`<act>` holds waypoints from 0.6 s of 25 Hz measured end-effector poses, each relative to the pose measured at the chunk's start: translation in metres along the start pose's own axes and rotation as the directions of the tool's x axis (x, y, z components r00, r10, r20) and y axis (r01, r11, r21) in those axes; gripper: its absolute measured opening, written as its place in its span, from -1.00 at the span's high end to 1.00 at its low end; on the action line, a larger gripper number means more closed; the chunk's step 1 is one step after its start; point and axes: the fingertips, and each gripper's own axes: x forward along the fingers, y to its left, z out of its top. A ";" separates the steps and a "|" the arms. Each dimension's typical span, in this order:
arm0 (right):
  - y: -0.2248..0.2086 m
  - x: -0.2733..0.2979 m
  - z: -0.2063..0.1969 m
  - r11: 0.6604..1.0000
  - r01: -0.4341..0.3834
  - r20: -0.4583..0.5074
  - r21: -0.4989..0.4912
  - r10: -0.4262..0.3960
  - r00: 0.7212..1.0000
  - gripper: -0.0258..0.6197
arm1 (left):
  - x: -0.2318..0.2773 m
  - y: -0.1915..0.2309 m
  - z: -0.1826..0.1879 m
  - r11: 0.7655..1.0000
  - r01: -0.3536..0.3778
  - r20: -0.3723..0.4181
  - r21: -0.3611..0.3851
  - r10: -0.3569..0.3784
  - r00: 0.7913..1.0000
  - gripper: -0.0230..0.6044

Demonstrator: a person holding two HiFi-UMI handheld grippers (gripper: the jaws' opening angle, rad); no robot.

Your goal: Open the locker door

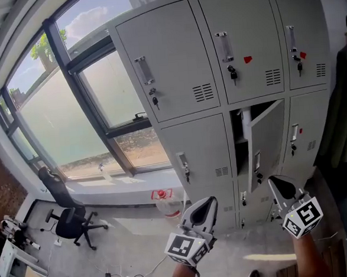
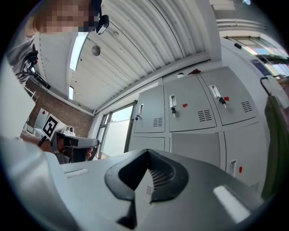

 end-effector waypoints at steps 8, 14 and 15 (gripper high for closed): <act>0.071 -0.069 0.035 1.000 0.015 0.008 -0.025 -0.015 1.000 0.94 | -0.075 -0.042 0.029 1.000 0.026 0.021 -0.005 -0.026 0.999 0.91; 0.106 -0.113 0.060 0.999 -0.009 0.018 -0.037 0.009 1.000 0.94 | -0.112 -0.080 0.048 0.999 0.034 0.034 0.004 -0.034 0.999 0.91; 0.111 -0.121 0.064 0.999 -0.015 0.019 -0.038 0.016 1.000 0.94 | -0.117 -0.088 0.052 0.999 0.035 0.037 0.009 -0.035 0.999 0.91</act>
